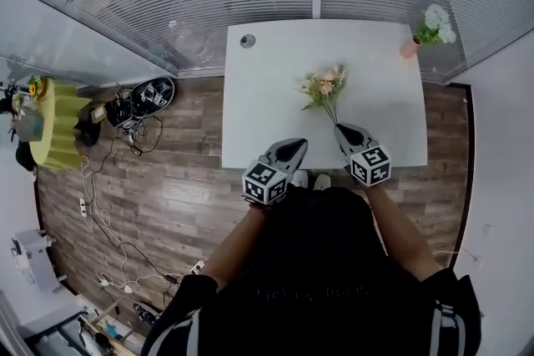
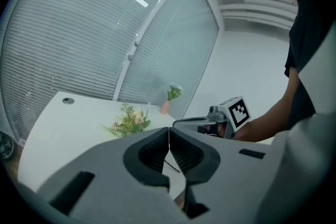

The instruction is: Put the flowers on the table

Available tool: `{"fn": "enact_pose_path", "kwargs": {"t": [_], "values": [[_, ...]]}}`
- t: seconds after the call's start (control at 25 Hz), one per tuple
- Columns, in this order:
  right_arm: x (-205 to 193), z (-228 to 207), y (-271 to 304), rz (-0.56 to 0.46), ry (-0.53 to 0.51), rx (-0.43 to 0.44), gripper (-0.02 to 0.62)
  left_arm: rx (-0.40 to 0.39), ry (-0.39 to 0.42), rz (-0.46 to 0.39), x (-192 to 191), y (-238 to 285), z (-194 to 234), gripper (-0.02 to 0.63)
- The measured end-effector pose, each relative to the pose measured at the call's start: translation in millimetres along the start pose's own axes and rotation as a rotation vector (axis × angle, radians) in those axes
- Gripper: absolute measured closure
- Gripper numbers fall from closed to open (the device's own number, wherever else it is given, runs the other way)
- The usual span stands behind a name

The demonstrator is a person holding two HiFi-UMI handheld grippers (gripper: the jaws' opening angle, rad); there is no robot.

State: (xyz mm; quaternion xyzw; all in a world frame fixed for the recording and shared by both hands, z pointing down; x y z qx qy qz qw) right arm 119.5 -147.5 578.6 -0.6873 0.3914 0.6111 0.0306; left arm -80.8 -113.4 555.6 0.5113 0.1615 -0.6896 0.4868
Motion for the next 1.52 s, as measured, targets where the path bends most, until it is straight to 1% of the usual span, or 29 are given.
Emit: {"fn": "enact_pose_path", "kwargs": {"t": [0.16,0.32,0.48,0.72,0.84,1.0,1.16,1.52], "values": [[18.2,11.6,-12.9,-0.067,-0.008,0.011,0.565,0.018,0.011,-0.019,-1.3,-5.8,0.0,0.588],[34.0,24.5,-23.7,-0.120,-0.007,0.036,0.566,0.032,0.052,-0.043,7.5,-13.9,-3.9,0.588],[44.7,36.4,-35.0,-0.152,-0.060,0.049,0.565,0.029,0.092,-0.064,19.1,-18.9,-10.4,0.588],[50.7,43.8,-53.5,-0.196,-0.062,0.049,0.565,0.016,0.142,-0.089,31.2,-23.2,-23.2,0.588],[55.6,43.9,-59.4,-0.203,-0.067,0.031,0.565,0.011,0.159,-0.092,36.1,-25.0,-27.4,0.588],[57.9,44.9,-61.9,-0.200,-0.075,0.006,0.565,0.020,0.155,-0.093,34.3,-28.9,-27.5,0.588],[56.5,47.0,-60.8,-0.197,-0.080,0.004,0.565,0.023,0.157,-0.099,32.8,-29.4,-25.9,0.588],[54.5,52.0,-60.1,-0.190,-0.074,0.008,0.565,0.048,0.168,-0.083,30.9,-27.6,-22.5,0.588]]}}
Point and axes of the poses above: the fingertips, and each gripper's own axes: y forward along the fingers, z to its left, x out of its top, the point moved 8 cm from there along -y, backward along the fingers, and after that the axes turned 6 degrees about -x, right-handed, at the moved point
